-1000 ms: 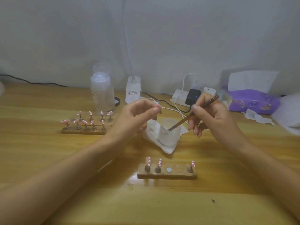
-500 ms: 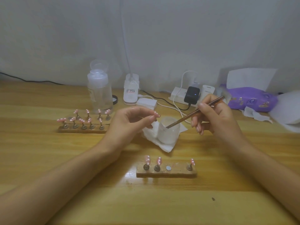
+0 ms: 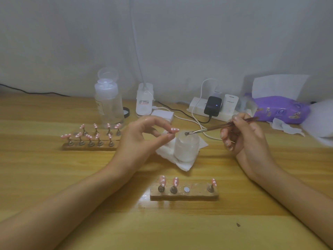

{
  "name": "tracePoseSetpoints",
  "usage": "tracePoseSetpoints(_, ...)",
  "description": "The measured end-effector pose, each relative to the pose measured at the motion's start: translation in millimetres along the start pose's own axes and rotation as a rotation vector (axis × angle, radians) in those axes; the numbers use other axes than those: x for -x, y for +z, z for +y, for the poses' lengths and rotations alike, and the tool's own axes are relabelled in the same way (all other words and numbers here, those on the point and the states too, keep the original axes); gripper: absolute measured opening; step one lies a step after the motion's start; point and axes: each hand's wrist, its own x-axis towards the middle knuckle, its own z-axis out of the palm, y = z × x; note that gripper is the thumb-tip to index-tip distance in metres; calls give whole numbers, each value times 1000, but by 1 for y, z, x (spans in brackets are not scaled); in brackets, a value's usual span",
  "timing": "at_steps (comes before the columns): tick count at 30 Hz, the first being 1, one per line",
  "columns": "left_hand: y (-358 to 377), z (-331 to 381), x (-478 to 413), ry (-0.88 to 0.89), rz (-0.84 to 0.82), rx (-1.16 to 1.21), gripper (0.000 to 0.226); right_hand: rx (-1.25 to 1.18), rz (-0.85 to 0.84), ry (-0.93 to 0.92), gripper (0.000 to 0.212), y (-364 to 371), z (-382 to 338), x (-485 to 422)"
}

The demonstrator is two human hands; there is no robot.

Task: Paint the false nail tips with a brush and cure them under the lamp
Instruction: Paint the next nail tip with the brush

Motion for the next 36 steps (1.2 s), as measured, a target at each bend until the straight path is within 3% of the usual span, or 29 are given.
tracePoseSetpoints(4,2,-3,0,65,-33,-143,5,-29,19,21,21,-1,-1,0)
tracePoseSetpoints(25,4,-11,4,141,-28,-219,11,63,-130,-21,19,5,-2,5)
tracePoseSetpoints(30,3,-11,4,154,-42,-225,10,66,-62,-19,22,3,-2,3)
tracePoseSetpoints(36,3,-9,4,214,-38,-275,12,90,-102,-11,22,5,-2,4)
